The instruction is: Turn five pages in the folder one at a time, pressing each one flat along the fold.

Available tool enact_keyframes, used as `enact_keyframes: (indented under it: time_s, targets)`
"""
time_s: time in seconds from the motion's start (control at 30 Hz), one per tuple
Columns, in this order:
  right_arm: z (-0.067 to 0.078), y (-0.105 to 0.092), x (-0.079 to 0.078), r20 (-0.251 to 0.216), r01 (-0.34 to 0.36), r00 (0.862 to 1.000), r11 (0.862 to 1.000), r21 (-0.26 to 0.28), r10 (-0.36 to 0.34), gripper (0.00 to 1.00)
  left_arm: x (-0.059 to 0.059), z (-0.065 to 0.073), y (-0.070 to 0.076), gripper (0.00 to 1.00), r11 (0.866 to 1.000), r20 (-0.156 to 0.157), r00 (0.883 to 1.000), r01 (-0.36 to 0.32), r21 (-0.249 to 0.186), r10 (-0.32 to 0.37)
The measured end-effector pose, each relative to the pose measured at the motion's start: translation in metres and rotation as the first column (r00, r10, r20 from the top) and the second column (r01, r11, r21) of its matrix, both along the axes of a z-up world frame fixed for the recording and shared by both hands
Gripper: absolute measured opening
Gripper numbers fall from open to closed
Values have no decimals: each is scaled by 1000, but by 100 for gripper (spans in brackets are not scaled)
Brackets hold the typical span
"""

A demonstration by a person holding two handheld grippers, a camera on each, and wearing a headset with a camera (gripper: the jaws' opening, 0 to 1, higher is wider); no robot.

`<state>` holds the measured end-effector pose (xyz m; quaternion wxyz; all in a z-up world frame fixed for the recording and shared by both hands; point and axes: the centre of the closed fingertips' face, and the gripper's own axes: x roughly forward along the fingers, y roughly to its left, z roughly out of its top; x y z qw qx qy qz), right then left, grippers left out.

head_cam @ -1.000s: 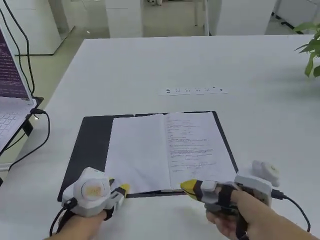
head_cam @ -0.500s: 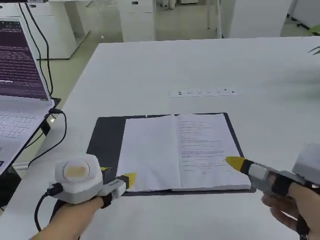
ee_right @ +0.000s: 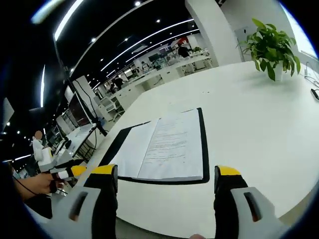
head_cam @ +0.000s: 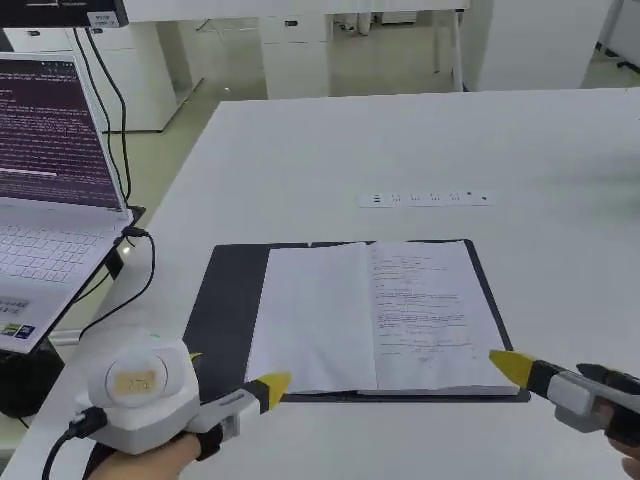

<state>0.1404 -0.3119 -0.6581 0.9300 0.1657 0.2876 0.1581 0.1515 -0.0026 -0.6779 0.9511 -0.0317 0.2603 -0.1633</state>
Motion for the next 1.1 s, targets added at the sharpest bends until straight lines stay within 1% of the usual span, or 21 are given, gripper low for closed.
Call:
enact_keyframes:
  time_s: [0.03,0.1,0.2,0.23,0.27,0.3,0.33,0.37,0.43,0.57,0.67,0.73,0.8,0.87,1.0,1.1]
  targets:
    - [0,-2,-1,12,12,1000,1000,-8,-12,82,0,4,0,83,1000,16,1000,-4,7,4]
    - [-1,-7,1,44,29,999,999,-21,-28,85,0,8,-2,90,1000,28,1000,1,12,-1]
    - [-3,-11,-1,55,37,998,999,-23,-36,88,-5,8,-4,99,999,19,1000,20,32,-21]
    - [-3,-11,-1,58,38,998,999,-22,-37,89,-7,9,-5,99,999,20,999,26,31,-27]
    - [-3,-11,-1,57,38,998,999,-22,-36,92,-8,10,-4,99,999,26,999,29,27,-30]
    - [-5,-11,-3,47,35,998,999,-26,-34,95,-9,10,-4,99,999,25,999,30,25,-31]
    - [-5,-11,-3,46,32,998,999,-29,-31,98,-12,11,-3,99,999,17,999,27,24,-27]
    - [-5,-11,-4,50,23,999,999,-42,-21,100,-13,11,-3,99,999,15,1000,27,24,-27]
    - [-4,-11,-5,50,19,999,999,-48,-16,100,-15,13,0,99,1000,20,1000,18,22,-18]
    - [0,-11,-3,63,17,998,999,-34,-15,100,-17,14,3,99,1000,20,1000,9,19,-10]
    - [1,-9,-3,67,3,998,999,-46,0,100,-19,17,4,99,1000,24,1000,2,12,-2]
    - [-1,-7,-3,58,2,998,999,-39,0,100,-19,19,5,99,1000,28,1000,1,11,-1]
    - [0,-6,-3,62,-1,998,999,-38,3,100,-18,19,4,99,1000,31,1000,5,18,-6]
    - [-2,-5,-3,61,-3,998,999,-48,6,100,-18,19,4,99,1000,28,1000,8,24,-9]
    - [-5,-4,-3,52,-7,999,999,-46,9,99,-15,18,2,99,1000,30,999,15,25,-15]
    - [-7,-5,-3,47,2,999,999,-46,0,99,-13,16,0,99,999,24,999,21,26,-22]
